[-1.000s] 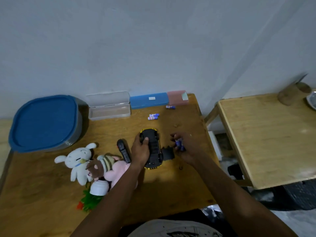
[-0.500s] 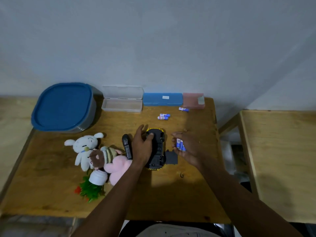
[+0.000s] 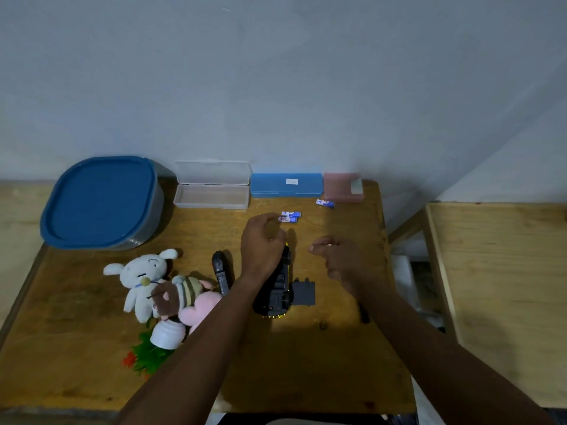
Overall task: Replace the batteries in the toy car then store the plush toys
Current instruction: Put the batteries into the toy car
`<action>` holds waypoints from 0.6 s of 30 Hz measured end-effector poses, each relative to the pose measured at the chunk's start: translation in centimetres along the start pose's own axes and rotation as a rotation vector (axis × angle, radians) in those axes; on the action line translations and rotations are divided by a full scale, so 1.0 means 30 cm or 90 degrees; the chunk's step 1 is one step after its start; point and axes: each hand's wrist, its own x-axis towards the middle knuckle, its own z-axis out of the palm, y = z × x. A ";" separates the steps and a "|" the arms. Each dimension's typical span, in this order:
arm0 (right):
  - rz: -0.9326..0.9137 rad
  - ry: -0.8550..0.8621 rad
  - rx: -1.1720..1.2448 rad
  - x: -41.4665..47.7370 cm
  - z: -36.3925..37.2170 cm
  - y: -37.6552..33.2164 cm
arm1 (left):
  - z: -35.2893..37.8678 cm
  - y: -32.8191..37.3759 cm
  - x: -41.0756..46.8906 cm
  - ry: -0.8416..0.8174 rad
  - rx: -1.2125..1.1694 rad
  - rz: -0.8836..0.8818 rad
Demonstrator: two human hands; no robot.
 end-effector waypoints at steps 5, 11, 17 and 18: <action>-0.259 0.125 -0.291 0.138 -0.130 -0.104 | 0.116 0.110 0.100 -0.058 0.120 0.075; -0.404 0.216 -0.667 0.357 -0.272 -0.226 | 0.296 0.187 0.183 -0.052 0.210 0.077; -0.534 0.083 -0.931 0.448 -0.326 -0.268 | 0.425 0.173 0.239 -0.025 0.260 0.051; -0.558 0.077 -0.954 0.452 -0.331 -0.270 | 0.435 0.171 0.245 -0.023 0.264 0.047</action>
